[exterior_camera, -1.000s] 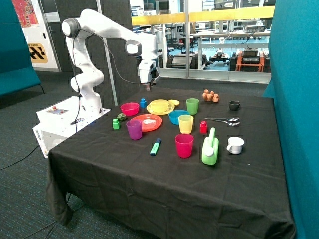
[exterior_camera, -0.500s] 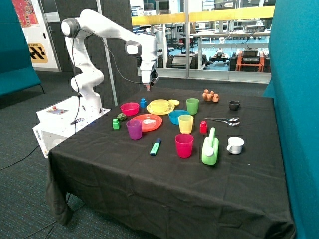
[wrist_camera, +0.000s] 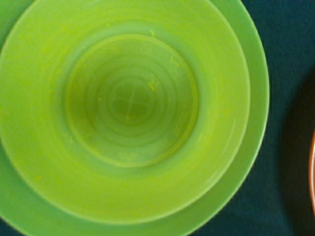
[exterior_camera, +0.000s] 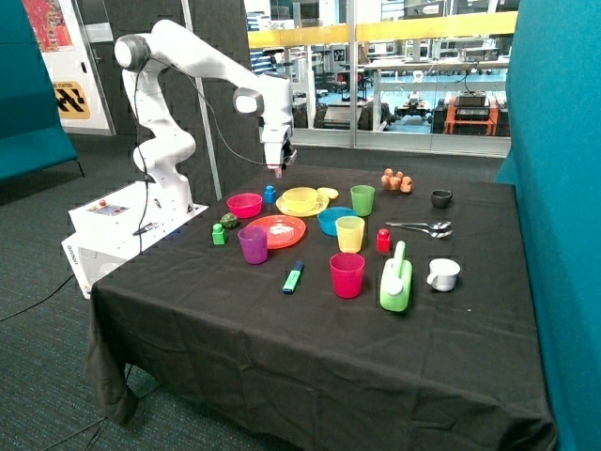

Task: Stack the bowls

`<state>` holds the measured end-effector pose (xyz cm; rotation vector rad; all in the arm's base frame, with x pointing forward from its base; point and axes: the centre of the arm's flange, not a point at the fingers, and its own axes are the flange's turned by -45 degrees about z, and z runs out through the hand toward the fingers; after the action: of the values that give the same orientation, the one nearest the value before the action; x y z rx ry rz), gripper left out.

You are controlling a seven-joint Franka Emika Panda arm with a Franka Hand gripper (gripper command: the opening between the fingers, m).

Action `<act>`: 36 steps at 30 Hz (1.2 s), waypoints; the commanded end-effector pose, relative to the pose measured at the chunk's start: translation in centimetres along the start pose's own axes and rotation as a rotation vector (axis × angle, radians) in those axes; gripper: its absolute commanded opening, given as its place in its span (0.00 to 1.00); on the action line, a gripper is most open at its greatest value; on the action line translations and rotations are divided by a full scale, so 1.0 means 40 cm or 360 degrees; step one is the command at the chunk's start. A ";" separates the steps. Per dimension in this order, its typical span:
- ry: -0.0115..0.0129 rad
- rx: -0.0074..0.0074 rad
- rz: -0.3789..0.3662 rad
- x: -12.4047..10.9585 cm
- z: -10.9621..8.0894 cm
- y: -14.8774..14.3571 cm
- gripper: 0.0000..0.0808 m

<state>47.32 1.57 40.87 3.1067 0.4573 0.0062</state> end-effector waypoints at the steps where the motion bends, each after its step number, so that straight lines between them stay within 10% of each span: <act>1: -0.00059 0.00031 0.0011 0.017 0.061 0.011 0.10; 14: -0.00059 0.00031 0.0000 0.029 0.109 0.009 0.17; 24: -0.00059 0.00031 0.0001 0.061 0.129 0.020 0.48; 36: -0.00059 0.00031 0.0008 0.092 0.169 0.026 0.51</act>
<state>50.33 1.46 35.23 3.1096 0.4541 0.0008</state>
